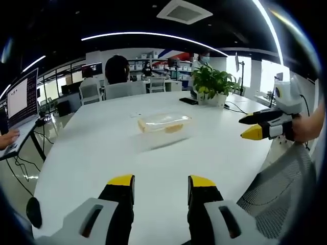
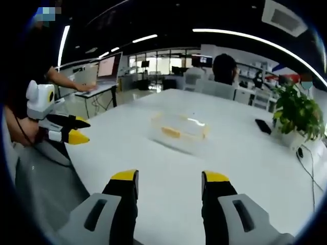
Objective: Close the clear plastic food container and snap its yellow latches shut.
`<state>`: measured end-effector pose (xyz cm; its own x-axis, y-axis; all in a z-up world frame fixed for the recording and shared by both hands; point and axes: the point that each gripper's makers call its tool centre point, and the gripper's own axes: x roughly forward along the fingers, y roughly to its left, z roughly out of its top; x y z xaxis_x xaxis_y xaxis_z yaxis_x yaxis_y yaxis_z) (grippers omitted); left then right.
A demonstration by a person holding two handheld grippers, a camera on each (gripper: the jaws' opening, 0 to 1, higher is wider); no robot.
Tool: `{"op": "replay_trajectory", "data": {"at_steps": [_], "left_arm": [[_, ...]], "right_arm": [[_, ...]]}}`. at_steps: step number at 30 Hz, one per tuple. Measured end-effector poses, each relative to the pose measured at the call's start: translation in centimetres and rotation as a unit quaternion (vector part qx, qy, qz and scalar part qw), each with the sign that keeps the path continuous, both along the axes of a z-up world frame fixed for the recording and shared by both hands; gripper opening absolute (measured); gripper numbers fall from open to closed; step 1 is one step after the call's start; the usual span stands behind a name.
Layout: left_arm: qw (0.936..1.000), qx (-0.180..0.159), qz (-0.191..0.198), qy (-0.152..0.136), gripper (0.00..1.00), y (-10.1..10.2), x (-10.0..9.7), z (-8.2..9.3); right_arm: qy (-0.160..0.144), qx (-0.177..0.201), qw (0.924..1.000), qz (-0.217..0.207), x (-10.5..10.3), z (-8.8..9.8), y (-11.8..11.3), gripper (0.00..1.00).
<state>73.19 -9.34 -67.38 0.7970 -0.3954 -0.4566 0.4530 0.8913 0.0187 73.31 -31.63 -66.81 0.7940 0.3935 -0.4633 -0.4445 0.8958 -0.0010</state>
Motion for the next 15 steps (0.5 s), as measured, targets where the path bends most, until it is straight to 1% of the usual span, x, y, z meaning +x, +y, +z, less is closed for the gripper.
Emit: {"op": "replay_trajectory", "data": {"at_steps": [4, 6, 8, 15], "left_arm": [[1.0, 0.003, -0.002, 0.002, 0.35, -0.12, -0.09, -0.11], [1.0, 0.006, -0.005, 0.004, 0.35, -0.19, -0.13, -0.24], [0.9999, 0.006, -0.008, 0.005, 0.35, -0.34, -0.15, -0.29], [1.0, 0.003, -0.005, 0.003, 0.35, -0.24, -0.12, -0.15]], "right_arm": [[0.004, 0.012, 0.9997, -0.023, 0.15, 0.0, -0.9, 0.47], [0.003, 0.014, 0.9995, -0.027, 0.17, 0.1, -0.98, 0.47], [0.0, 0.014, 0.9996, -0.026, 0.17, 0.18, -0.91, 0.48], [-0.01, -0.007, 0.9999, -0.004, -0.04, 0.26, -0.03, 0.47]]}}
